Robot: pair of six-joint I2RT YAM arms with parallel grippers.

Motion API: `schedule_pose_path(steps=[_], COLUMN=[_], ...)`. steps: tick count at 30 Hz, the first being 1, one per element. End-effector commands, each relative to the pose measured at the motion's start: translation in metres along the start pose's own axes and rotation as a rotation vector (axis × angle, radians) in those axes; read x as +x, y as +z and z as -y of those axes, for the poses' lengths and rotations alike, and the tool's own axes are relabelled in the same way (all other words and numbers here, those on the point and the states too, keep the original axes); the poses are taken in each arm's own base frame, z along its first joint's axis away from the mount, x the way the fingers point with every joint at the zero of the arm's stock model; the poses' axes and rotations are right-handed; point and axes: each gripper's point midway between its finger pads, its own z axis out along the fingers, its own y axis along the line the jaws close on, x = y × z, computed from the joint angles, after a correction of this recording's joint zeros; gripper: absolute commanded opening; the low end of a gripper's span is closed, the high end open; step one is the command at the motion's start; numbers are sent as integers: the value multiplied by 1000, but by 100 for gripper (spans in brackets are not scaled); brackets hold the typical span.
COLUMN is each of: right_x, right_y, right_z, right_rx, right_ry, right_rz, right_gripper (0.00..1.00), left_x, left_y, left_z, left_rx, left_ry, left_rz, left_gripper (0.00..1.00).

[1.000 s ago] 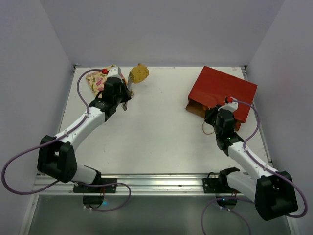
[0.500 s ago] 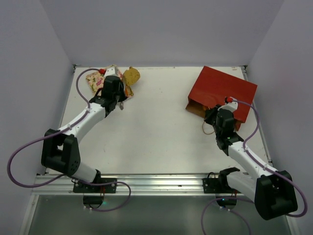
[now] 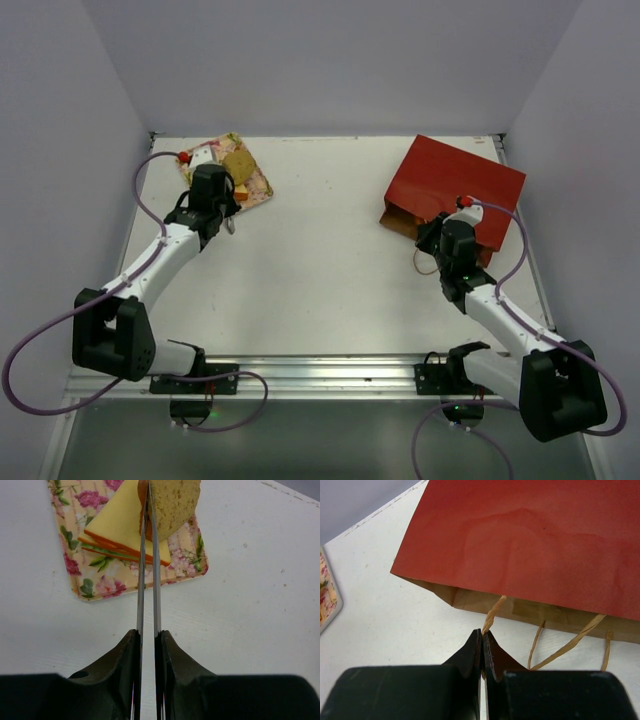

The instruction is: Take the fake bread out of the paper bag

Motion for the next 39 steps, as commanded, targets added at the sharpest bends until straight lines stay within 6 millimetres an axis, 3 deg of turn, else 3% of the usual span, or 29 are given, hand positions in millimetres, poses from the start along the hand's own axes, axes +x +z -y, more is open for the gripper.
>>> schedule_pose_path(steps=[1,15,21,30,39], right_x=[-17,-16,-16,-16,-14], right_y=[3,3,4,3,5], right_z=[-13,-13,-14,-14,-13], right_rx=[-30,-27,-31,-30,-28], right_ry=[12,11,12,13,12], right_rz=[35,32,28,24,19], right_gripper=[0,0,0,0,0], left_x=[-13,-35,-50,-73,-64], left_y=[-11,-4,-7,-9,5], left_z=[-6,-4,-19,-61,-74], left_rx=[-11,67,74,27,10], left_ry=[-26,-112,-180,-269,-276], left_rz=[54,71,121,187,157], left_gripper=[0,0,0,0,1])
